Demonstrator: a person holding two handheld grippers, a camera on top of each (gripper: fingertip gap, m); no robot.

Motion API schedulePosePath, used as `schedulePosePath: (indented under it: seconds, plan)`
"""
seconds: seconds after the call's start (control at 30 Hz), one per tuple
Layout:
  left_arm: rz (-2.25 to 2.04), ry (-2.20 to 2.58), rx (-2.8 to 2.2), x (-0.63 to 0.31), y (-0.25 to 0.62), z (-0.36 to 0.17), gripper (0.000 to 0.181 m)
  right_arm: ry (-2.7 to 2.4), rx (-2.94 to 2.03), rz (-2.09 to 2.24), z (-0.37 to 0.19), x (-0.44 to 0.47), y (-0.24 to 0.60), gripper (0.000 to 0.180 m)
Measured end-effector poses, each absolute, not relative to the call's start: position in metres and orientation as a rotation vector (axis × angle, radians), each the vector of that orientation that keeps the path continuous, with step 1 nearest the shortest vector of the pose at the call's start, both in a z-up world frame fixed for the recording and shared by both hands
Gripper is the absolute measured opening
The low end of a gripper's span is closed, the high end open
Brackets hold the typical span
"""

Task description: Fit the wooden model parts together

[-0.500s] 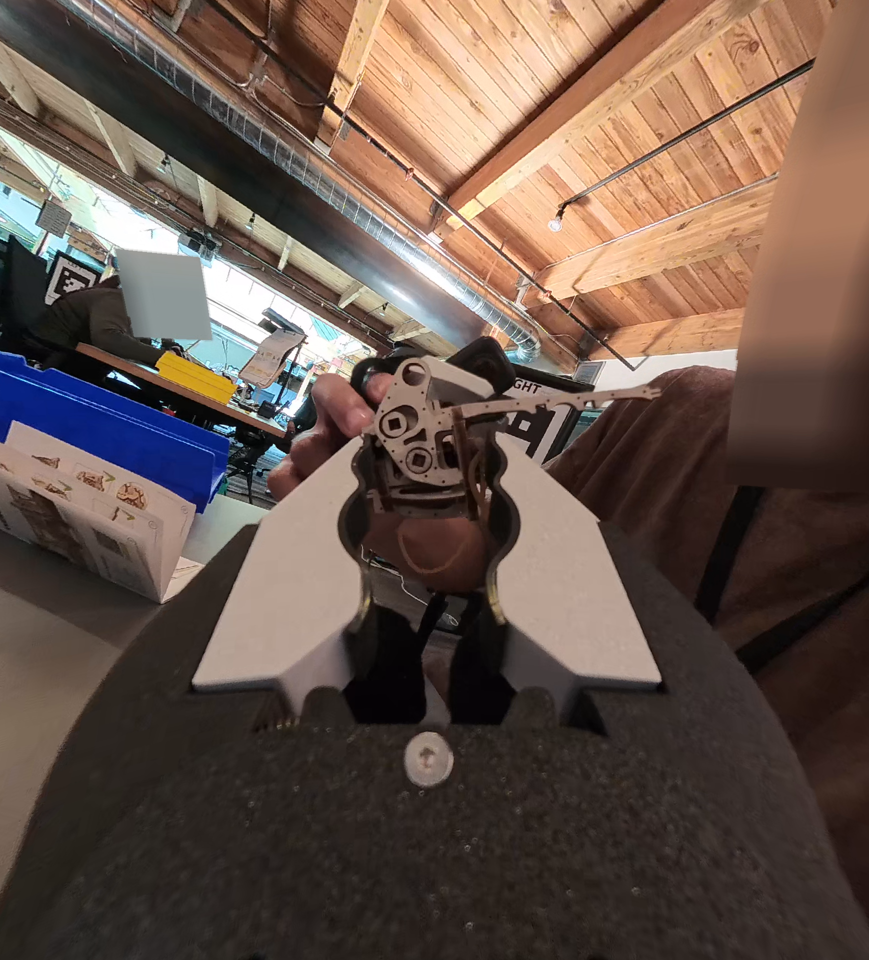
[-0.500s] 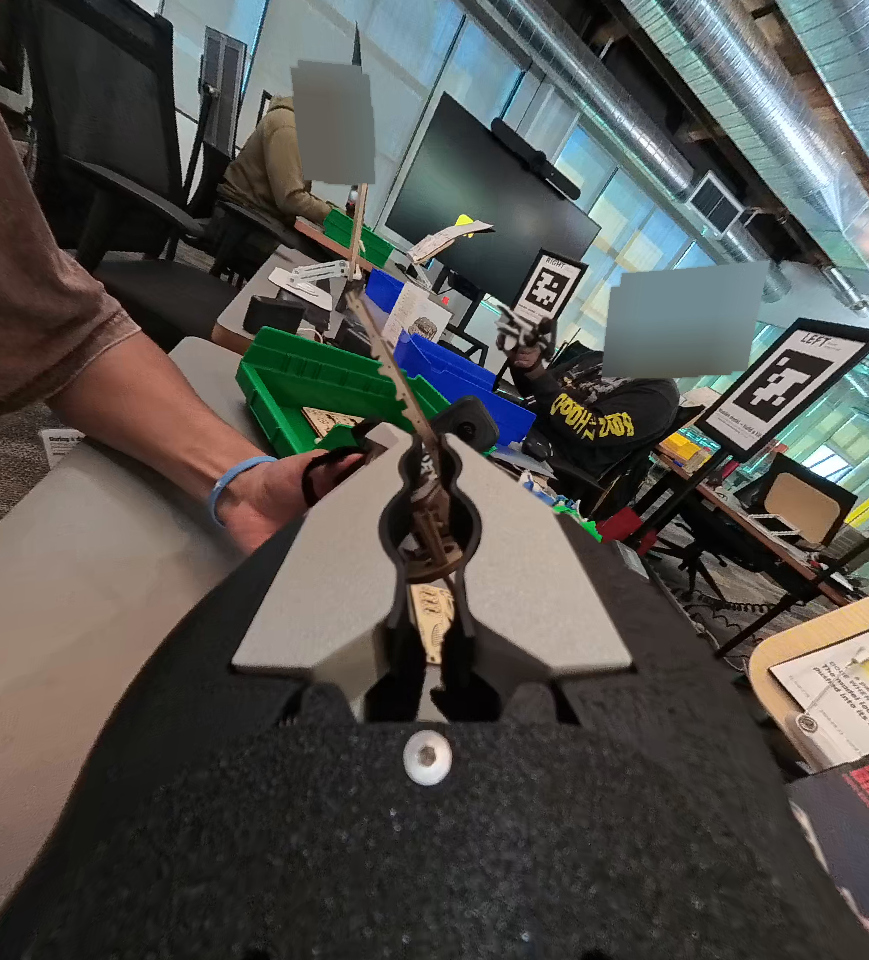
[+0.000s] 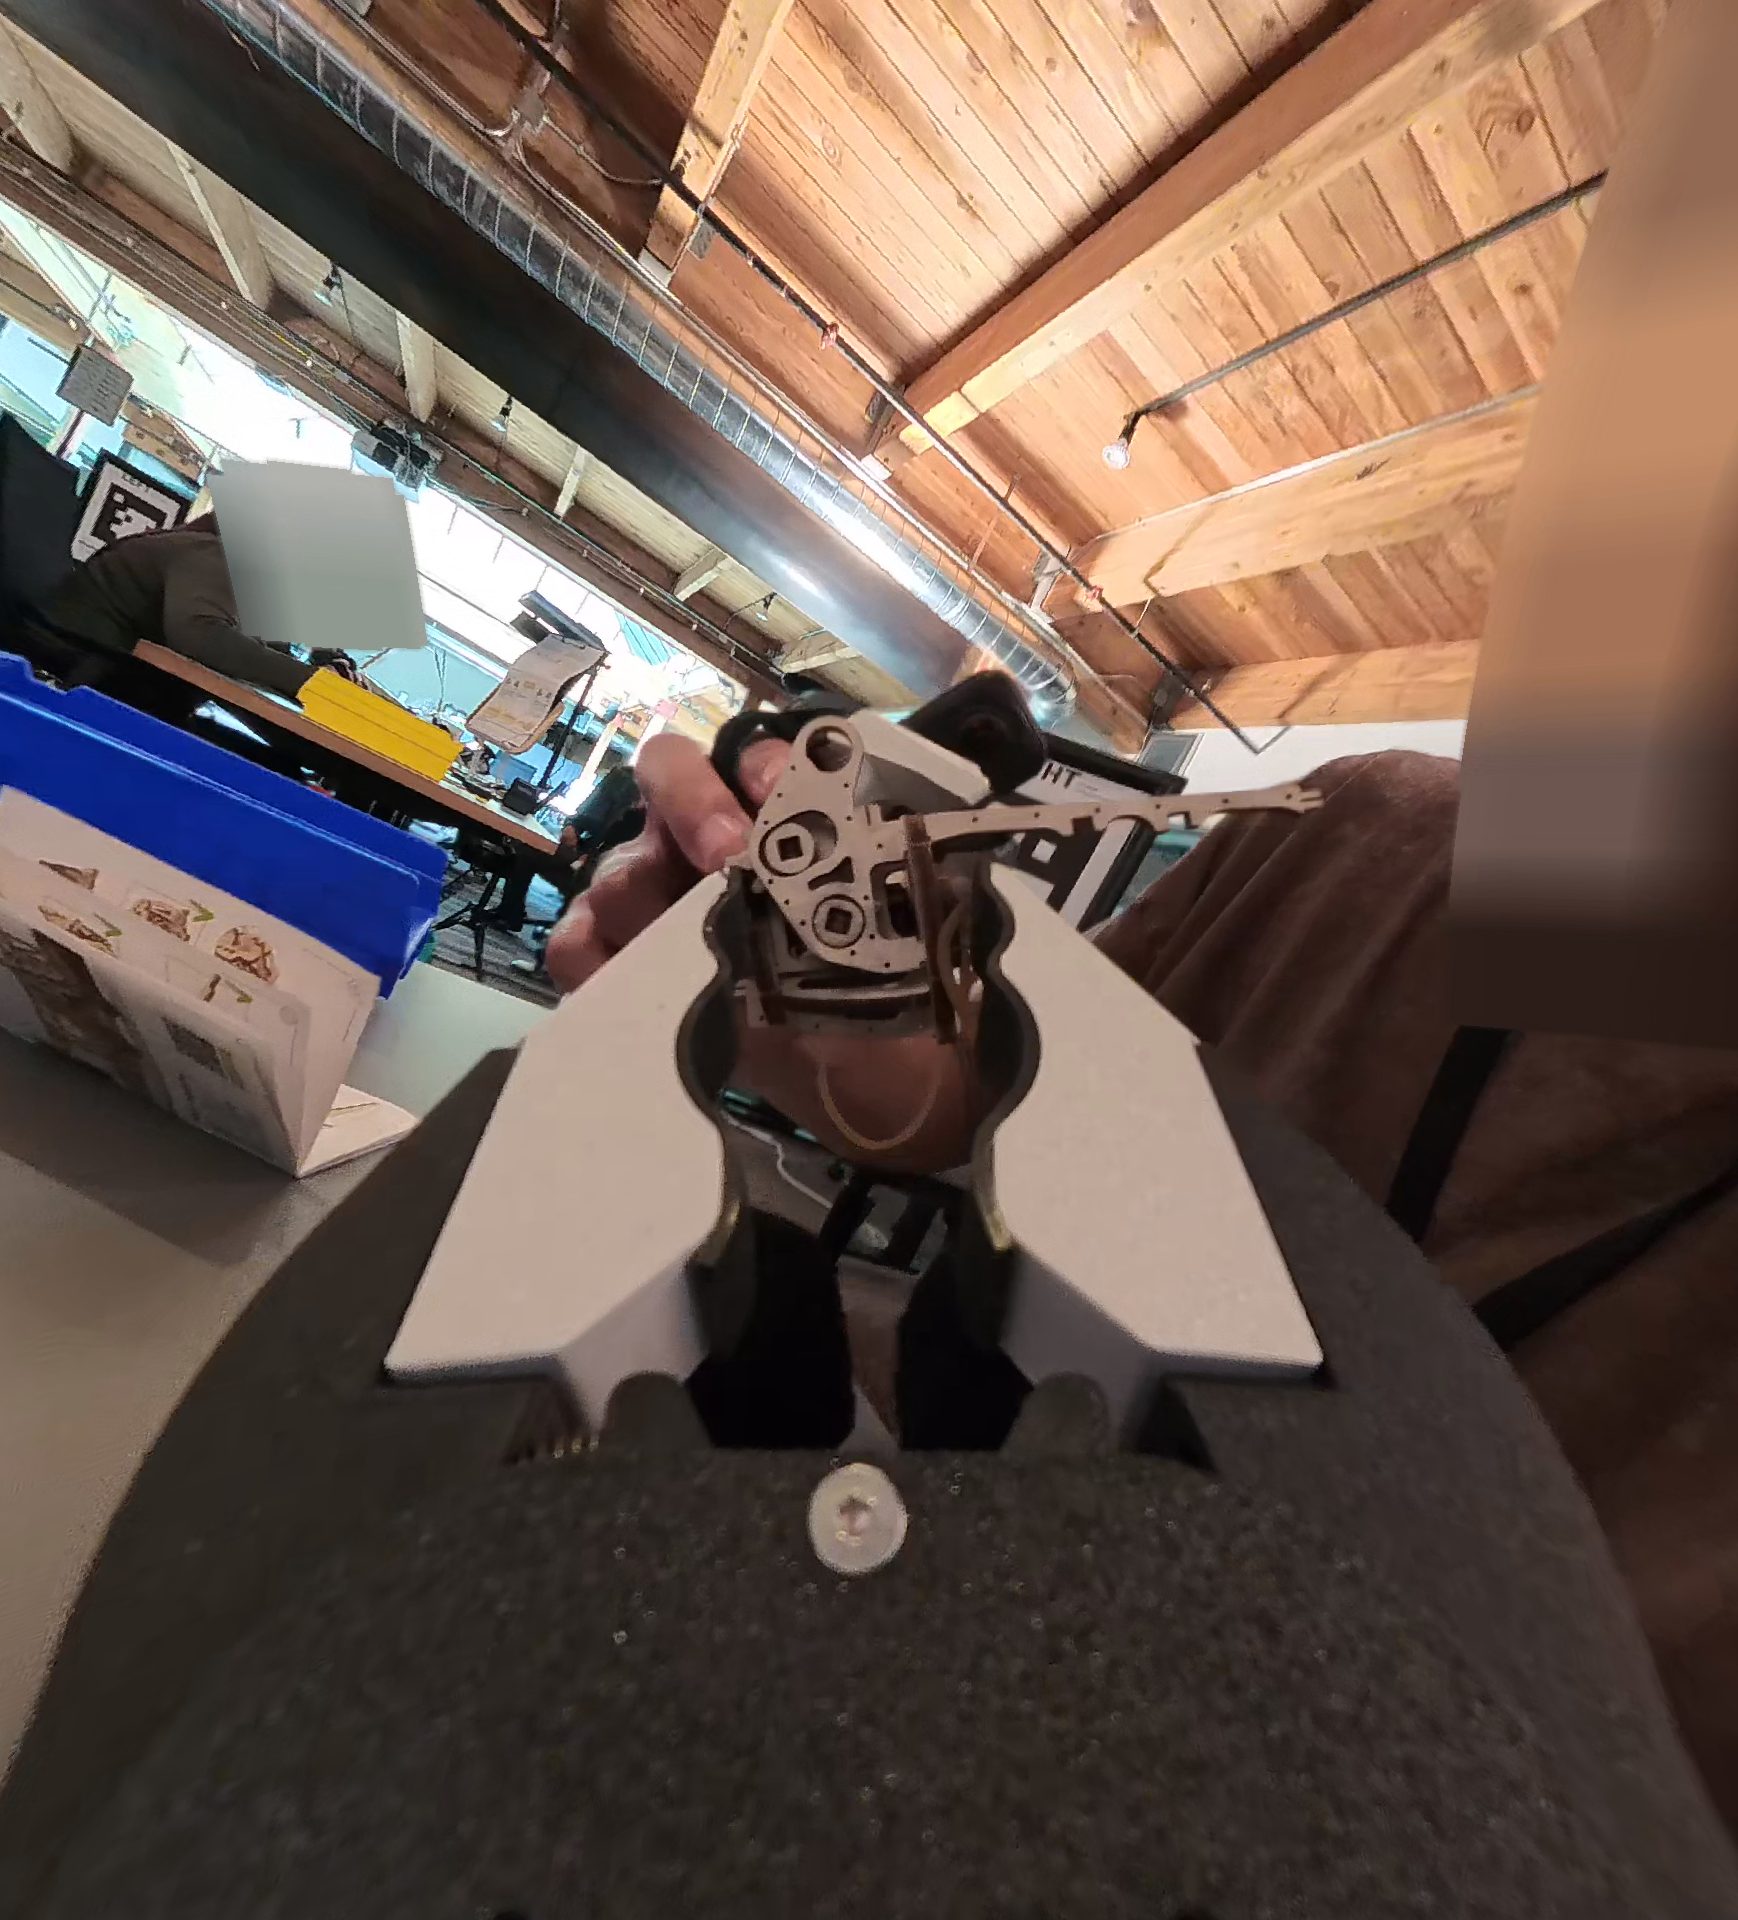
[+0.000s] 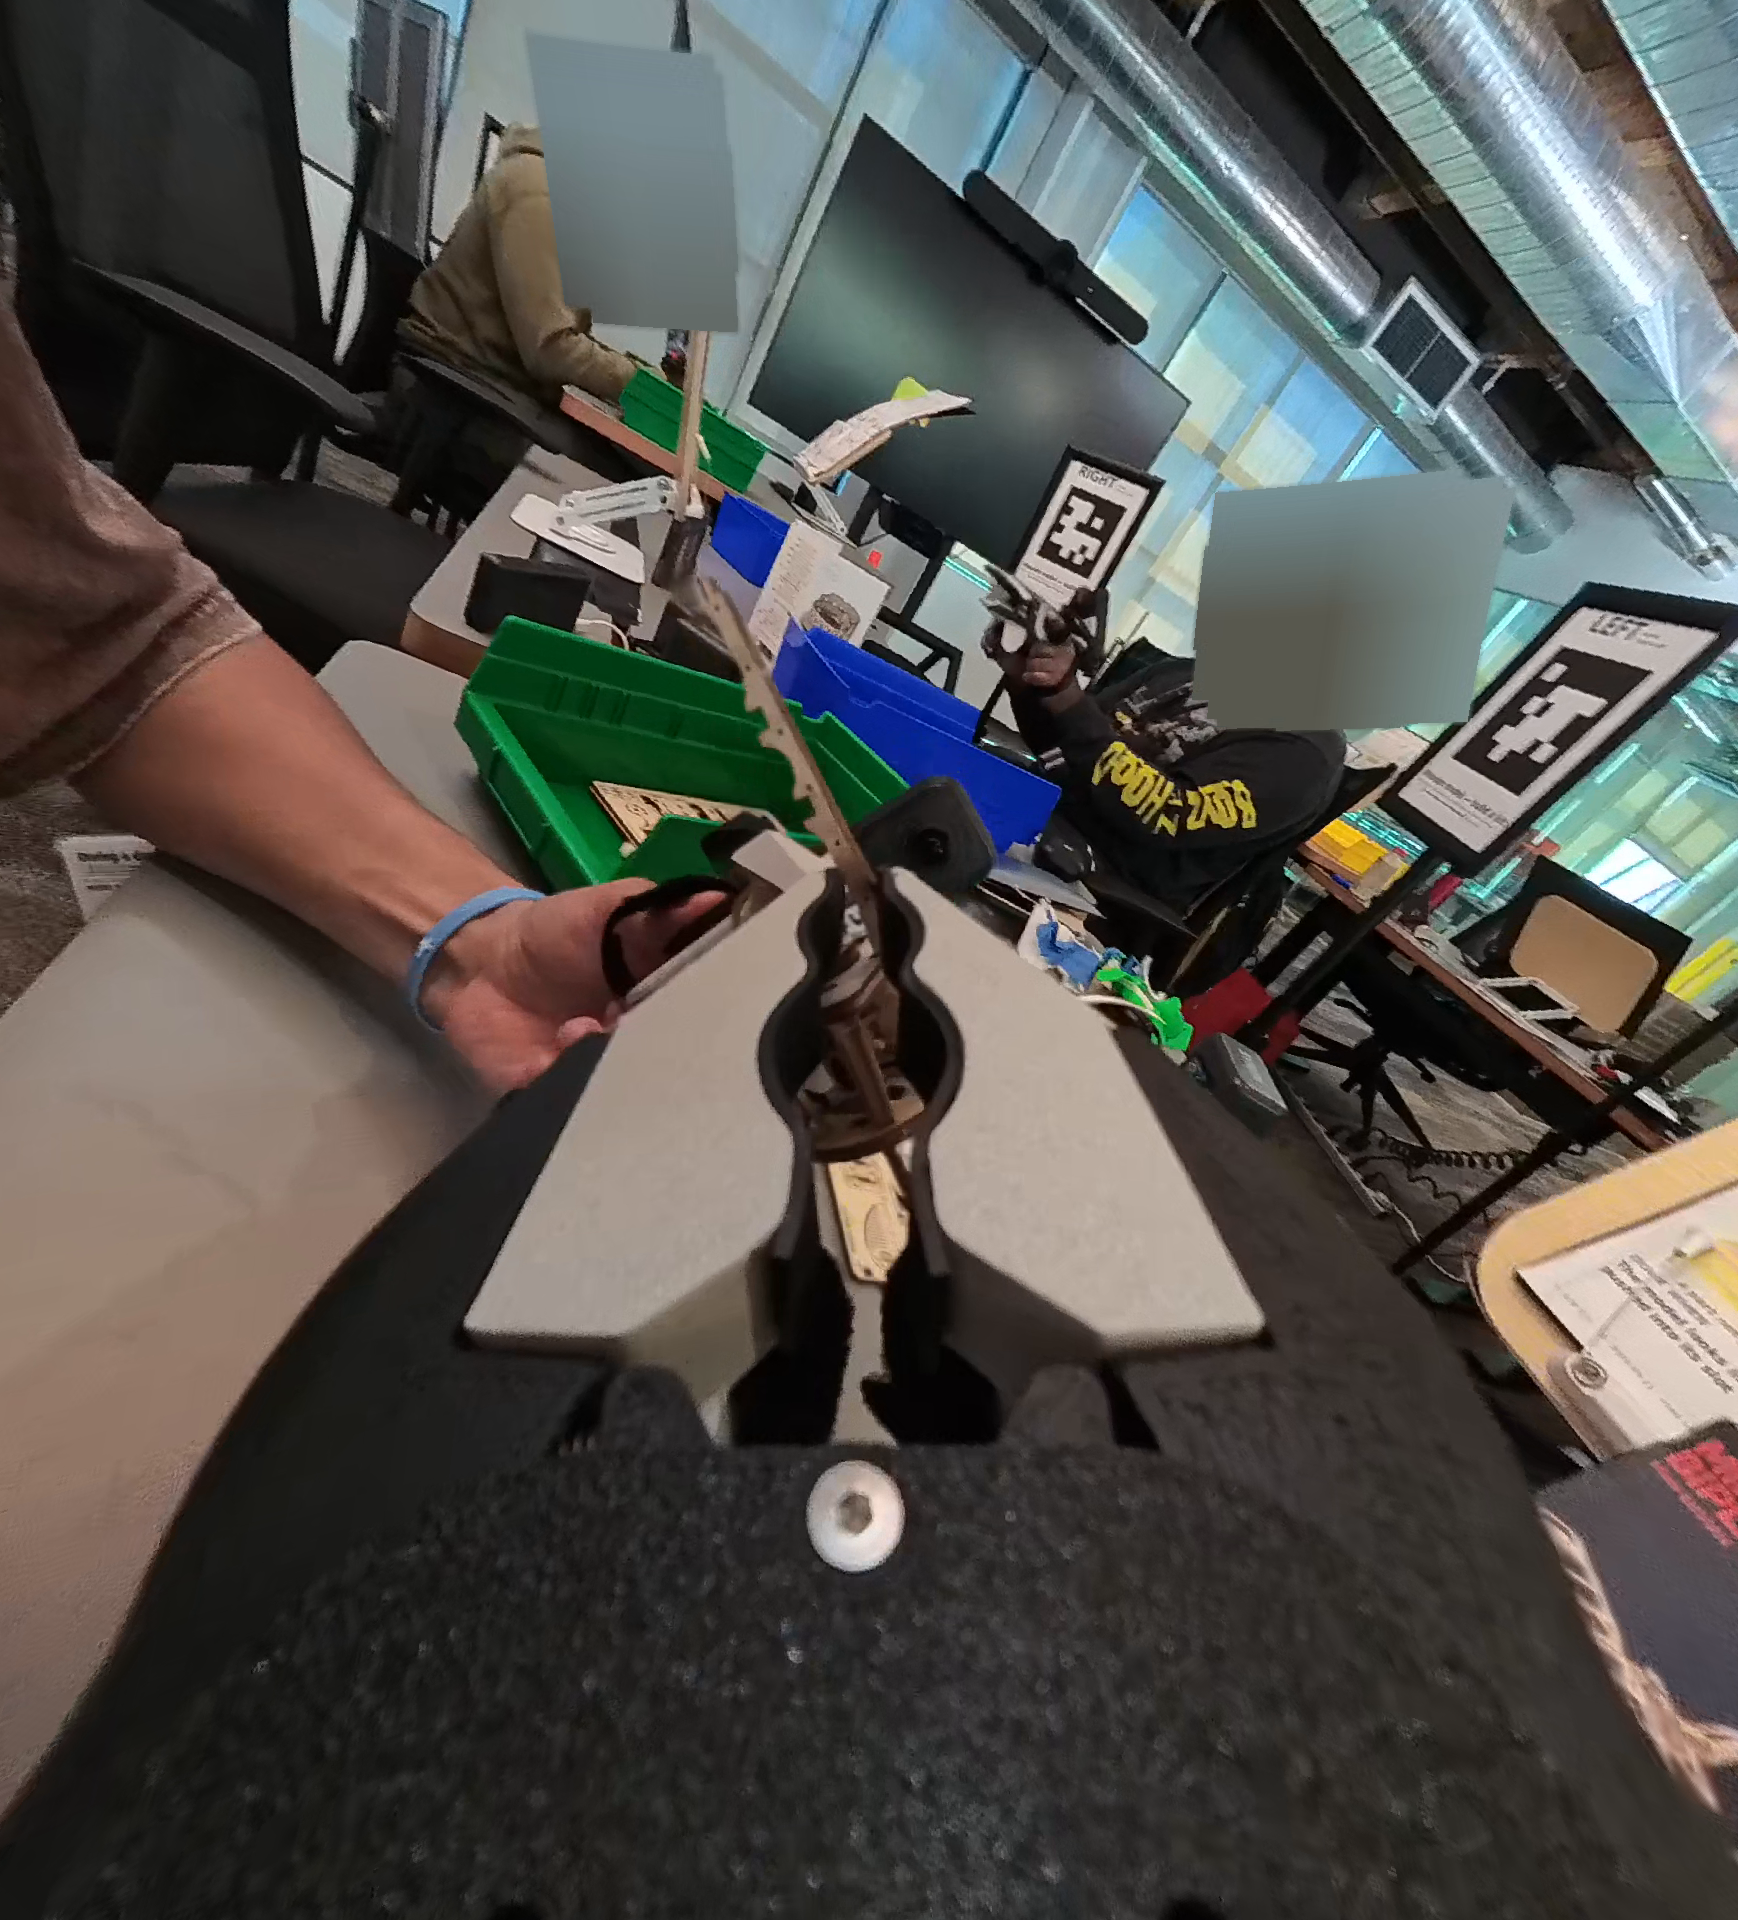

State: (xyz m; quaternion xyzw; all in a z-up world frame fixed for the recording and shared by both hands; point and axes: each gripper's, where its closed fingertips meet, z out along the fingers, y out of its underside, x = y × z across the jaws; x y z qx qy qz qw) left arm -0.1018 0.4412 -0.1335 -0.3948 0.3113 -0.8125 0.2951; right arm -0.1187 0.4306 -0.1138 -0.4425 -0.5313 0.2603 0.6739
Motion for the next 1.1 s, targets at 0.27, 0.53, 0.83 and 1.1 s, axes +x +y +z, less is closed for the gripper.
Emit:
schedulePosePath:
  seconds: [0.27,0.53,0.83,1.1]
  plan:
    - [-2.338,0.676,-1.09,-0.102,0.455,-0.14,0.039,-1.203,-1.217,0.537,-0.123,-0.124,0.447,0.005]
    - [-2.318,0.728,-1.069,-0.104,0.45,-0.136,0.039,-1.203,-1.226,0.572,-0.117,-0.126,0.443,0.006]
    - [-2.318,0.745,-1.061,-0.104,0.448,-0.136,0.04,-1.184,-1.232,0.621,-0.117,-0.122,0.44,0.006]
    - [-2.287,0.77,-1.058,-0.105,0.447,-0.136,0.04,-1.162,-1.228,0.648,-0.114,-0.118,0.438,0.009]
